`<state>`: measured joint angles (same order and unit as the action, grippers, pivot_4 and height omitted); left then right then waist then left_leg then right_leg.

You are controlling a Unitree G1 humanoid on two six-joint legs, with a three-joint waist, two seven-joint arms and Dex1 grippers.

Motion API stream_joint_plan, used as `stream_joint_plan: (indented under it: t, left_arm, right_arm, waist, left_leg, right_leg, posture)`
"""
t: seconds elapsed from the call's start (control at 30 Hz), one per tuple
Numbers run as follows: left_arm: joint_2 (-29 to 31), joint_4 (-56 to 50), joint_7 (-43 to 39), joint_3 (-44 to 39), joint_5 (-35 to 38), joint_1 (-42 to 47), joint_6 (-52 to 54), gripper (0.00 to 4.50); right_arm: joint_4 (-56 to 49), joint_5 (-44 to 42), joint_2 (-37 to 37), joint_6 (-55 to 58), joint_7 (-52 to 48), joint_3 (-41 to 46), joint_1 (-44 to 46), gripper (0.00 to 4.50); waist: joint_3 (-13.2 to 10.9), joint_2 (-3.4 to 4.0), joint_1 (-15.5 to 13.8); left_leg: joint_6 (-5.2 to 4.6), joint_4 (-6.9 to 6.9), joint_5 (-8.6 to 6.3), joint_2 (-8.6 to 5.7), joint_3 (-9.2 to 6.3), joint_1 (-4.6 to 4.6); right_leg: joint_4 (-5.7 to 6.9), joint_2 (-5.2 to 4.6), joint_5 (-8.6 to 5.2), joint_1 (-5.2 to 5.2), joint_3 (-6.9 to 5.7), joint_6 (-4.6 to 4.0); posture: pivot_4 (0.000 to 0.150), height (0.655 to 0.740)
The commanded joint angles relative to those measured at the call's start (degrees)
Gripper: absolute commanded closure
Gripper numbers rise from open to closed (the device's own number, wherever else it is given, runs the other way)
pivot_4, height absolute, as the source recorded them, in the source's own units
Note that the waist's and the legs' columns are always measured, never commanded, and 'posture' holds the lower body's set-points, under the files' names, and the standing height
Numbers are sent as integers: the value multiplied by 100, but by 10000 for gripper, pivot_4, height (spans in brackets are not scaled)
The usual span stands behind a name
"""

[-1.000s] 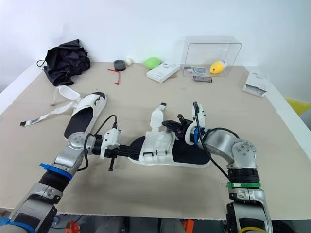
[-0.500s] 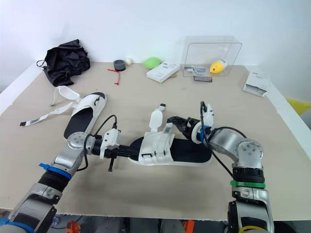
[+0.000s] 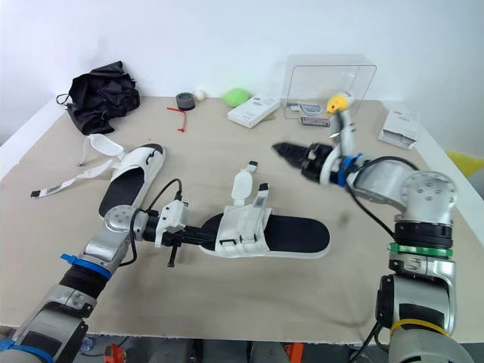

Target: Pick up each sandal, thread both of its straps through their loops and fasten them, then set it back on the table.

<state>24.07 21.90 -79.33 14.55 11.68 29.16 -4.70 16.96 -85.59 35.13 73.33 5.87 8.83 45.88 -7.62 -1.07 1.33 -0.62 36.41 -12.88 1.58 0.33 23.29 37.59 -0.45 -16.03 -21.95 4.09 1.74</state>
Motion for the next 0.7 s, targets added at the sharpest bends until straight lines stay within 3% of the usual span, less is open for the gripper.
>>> stream_joint_plan:
  t: [0.03,0.37,0.7]
  left_arm:
    - [81,388,-70,405,-400,-318,149,45000]
    - [97,333,-32,394,-397,-389,149,45000]
    - [143,206,11,348,-386,-469,206,45000]
  right_arm:
    - [274,539,-203,174,-267,-143,398,16152]
    - [1418,2472,-625,142,-1861,-689,1292,16152]
    - [3262,4167,-1297,-1137,-3157,-634,2122,16152]
  waist:
    - [0,0,-3]
    - [0,5,0]
    - [-1,7,7]
  left_leg:
    - [0,0,0,0,0,2]
    - [0,0,0,-3,5,5]
    - [0,-3,-1,-3,9,5]
  right_leg:
    - [0,0,0,-2,-1,0]
    - [0,0,0,-8,-3,5]
    - [1,3,0,-14,-1,5]
  posture:
    - [1500,7400]
    - [1500,7400]
    - [1500,7400]
